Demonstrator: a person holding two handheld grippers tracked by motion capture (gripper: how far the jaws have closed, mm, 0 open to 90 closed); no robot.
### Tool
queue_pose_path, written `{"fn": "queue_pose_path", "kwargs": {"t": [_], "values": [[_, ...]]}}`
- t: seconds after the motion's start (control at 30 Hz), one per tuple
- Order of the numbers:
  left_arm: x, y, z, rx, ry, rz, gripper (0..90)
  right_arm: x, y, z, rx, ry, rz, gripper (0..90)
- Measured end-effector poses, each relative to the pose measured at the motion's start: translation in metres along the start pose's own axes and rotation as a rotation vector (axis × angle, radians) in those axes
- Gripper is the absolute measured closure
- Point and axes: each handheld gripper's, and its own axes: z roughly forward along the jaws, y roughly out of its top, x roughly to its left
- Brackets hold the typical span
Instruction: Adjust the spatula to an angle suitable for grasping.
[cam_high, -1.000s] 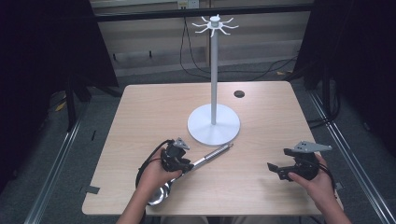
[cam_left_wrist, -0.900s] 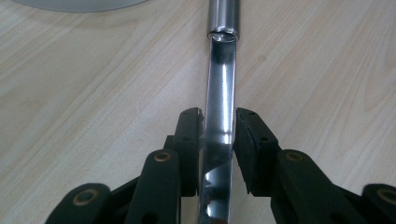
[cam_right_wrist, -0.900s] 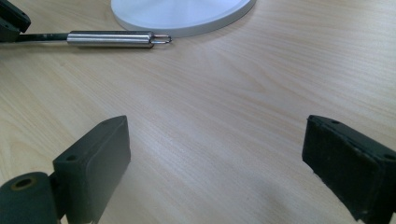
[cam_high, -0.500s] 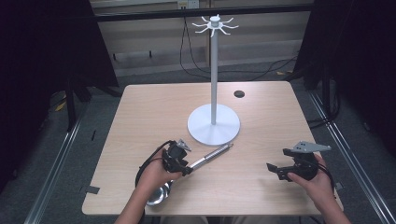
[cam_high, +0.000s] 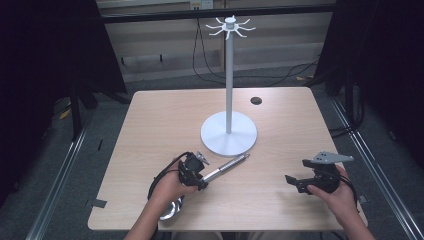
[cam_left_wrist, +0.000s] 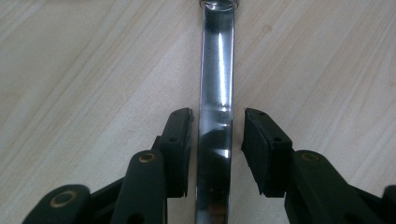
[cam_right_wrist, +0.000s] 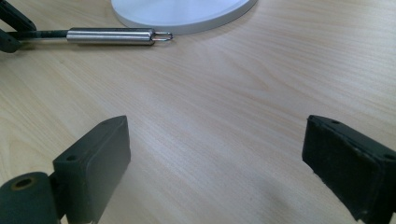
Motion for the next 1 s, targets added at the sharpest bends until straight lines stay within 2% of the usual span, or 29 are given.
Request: {"fn": "queue_pose_path", "kwargs": {"t": [0.13,0.2,0.23,0.3,0.4,0.47,0.53,0.67,1.0], "values": [[-0.0011,0.0013,0.0017,0.007,0.006,-0.002,62.4,0.0003,0.0002,0.0001,-0.002,-0.001,-0.002,7.2],[-0.0010,0.0022,0.0022,0.007,0.005,0.010,62.7,0.0005,0.0001,0.0004,-0.002,-0.003,-0.001,7.2],[-0.0021,0.0028,0.0022,0.011,0.008,0.005,64.2,0.0007,-0.0001,0.0006,0.001,-0.001,0.002,7.2],[-0.0022,0.0041,0.0018,0.029,0.016,0.021,65.8,0.0009,-0.0002,0.0009,0.003,-0.002,0.003,7.2],[-0.0037,0.0054,0.0028,0.028,0.027,0.020,68.2,0.0010,0.0000,0.0011,0.002,-0.003,0.001,7.2],[-0.0041,0.0057,0.0028,0.028,0.026,0.014,70.8,0.0012,0.0000,0.0011,0.002,-0.003,0.001,7.2],[-0.0041,0.0069,0.0029,0.036,0.021,0.025,73.6,0.0011,-0.0001,0.0013,0.003,0.000,0.000,7.2],[-0.0041,0.0088,0.0023,0.061,0.015,0.033,74.3,0.0016,-0.0002,0.0016,0.006,0.001,0.001,7.2],[-0.0021,0.0074,0.0022,0.041,-0.001,0.033,74.9,0.0013,-0.0008,0.0029,0.006,0.003,-0.005,7.2]]}}
